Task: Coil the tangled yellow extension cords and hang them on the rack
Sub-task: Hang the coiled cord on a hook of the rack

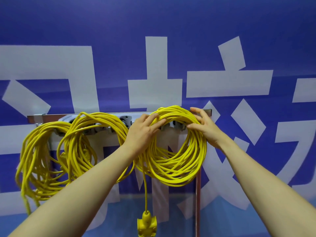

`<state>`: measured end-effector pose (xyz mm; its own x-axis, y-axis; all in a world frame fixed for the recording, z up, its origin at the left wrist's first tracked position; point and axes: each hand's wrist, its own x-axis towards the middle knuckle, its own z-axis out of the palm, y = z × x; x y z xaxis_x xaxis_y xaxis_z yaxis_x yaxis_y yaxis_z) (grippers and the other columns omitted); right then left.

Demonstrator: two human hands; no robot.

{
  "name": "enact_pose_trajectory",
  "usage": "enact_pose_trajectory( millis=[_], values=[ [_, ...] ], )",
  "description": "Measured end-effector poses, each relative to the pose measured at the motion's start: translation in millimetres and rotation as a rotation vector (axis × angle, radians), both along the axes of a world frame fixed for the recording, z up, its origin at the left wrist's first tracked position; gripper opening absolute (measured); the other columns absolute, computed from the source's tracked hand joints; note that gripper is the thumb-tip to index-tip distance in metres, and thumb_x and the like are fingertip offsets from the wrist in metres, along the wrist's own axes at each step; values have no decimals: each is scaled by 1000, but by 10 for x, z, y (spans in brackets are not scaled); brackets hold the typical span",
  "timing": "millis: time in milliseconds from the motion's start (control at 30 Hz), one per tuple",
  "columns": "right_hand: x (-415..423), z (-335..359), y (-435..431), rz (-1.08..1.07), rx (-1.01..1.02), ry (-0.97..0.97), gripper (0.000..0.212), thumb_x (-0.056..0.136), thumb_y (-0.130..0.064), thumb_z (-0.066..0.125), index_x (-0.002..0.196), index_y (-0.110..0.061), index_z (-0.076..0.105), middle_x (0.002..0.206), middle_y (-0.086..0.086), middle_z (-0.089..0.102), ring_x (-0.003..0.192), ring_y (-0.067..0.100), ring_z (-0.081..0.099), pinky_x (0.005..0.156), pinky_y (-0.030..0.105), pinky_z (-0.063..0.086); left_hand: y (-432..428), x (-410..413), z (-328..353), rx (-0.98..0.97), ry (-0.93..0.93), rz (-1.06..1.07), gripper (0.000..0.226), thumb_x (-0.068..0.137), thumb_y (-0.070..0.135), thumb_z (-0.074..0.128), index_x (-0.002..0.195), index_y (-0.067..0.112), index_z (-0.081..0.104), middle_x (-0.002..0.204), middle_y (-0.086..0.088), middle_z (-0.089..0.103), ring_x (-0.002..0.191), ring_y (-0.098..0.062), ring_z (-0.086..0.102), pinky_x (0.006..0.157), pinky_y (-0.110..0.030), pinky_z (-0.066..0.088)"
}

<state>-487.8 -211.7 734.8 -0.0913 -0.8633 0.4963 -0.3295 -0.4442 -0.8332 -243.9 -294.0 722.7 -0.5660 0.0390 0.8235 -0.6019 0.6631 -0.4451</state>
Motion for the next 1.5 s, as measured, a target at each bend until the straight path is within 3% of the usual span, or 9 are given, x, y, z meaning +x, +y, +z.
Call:
enact_pose_trajectory(
  millis=[233, 467, 567, 733, 833, 967, 1067, 1333, 1500],
  values=[
    [-7, 112, 58, -56, 19, 136, 70, 80, -10, 73, 137, -25, 36, 131, 0, 52, 115, 17, 55, 82, 23, 52, -40, -9, -27, 15, -20, 81, 43, 90, 26, 41, 125, 19, 65, 125, -13, 61, 92, -35, 59, 67, -42, 54],
    [56, 3, 84, -79, 30, 41, 51, 80, -12, 73, 122, -20, 45, 115, 0, 64, 94, 10, 64, 67, 17, 52, -28, 0, -84, 43, 17, 48, 42, 87, 22, 46, 125, 21, 65, 125, -11, 61, 97, -26, 42, 69, -39, 50],
    [102, -103, 76, -81, -20, 1, 45, 85, -10, 67, 123, -21, 45, 116, 1, 63, 98, 10, 64, 74, 20, 54, -28, -4, -76, 90, 32, 22, 39, 88, 19, 49, 123, 22, 66, 122, -11, 62, 99, -26, 44, 71, -40, 50],
    [157, -177, 77, -37, -60, -105, 46, 84, -27, 66, 124, -23, 45, 116, -3, 62, 103, 7, 62, 80, 21, 51, 105, 1, -50, 410, 217, -211, 28, 93, 30, 52, 109, 20, 72, 116, -5, 66, 102, -28, 59, 82, -40, 46],
    [147, -128, 77, -23, -52, -132, 50, 81, -38, 62, 126, -20, 47, 121, 2, 61, 106, 10, 62, 81, 22, 52, 123, 10, -40, 555, 333, -243, 27, 93, 26, 61, 118, 16, 66, 113, -5, 66, 105, -25, 58, 86, -39, 46],
    [191, -175, 68, -170, -181, 39, 51, 88, -35, 61, 135, -29, 40, 133, -9, 48, 119, 5, 49, 92, 22, 45, 110, -2, -68, 465, 298, -263, 28, 91, 26, 58, 113, 15, 71, 117, -1, 69, 105, -16, 55, 85, -35, 47],
    [236, -234, 80, -208, -247, 176, 48, 88, -34, 62, 132, -34, 42, 122, -19, 53, 112, 0, 53, 91, 20, 46, 124, -17, -78, 413, 288, -208, 27, 89, 23, 60, 111, 14, 73, 115, -1, 70, 97, -23, 60, 78, -34, 49],
    [172, -155, 117, 15, -167, -180, 47, 79, -20, 68, 123, -22, 54, 117, -6, 62, 107, 7, 61, 84, 20, 52, 165, -45, -32, 363, 274, -165, 23, 88, 19, 62, 108, 15, 74, 111, -1, 70, 93, -27, 63, 70, -32, 51],
    [142, -106, 142, -96, -213, 70, 46, 84, -21, 67, 125, -27, 47, 119, -14, 56, 111, 0, 55, 87, 14, 49, 154, -98, -6, 293, 238, -124, 23, 83, 9, 66, 104, 15, 72, 108, -6, 67, 93, -30, 62, 71, -41, 52]
  ],
)
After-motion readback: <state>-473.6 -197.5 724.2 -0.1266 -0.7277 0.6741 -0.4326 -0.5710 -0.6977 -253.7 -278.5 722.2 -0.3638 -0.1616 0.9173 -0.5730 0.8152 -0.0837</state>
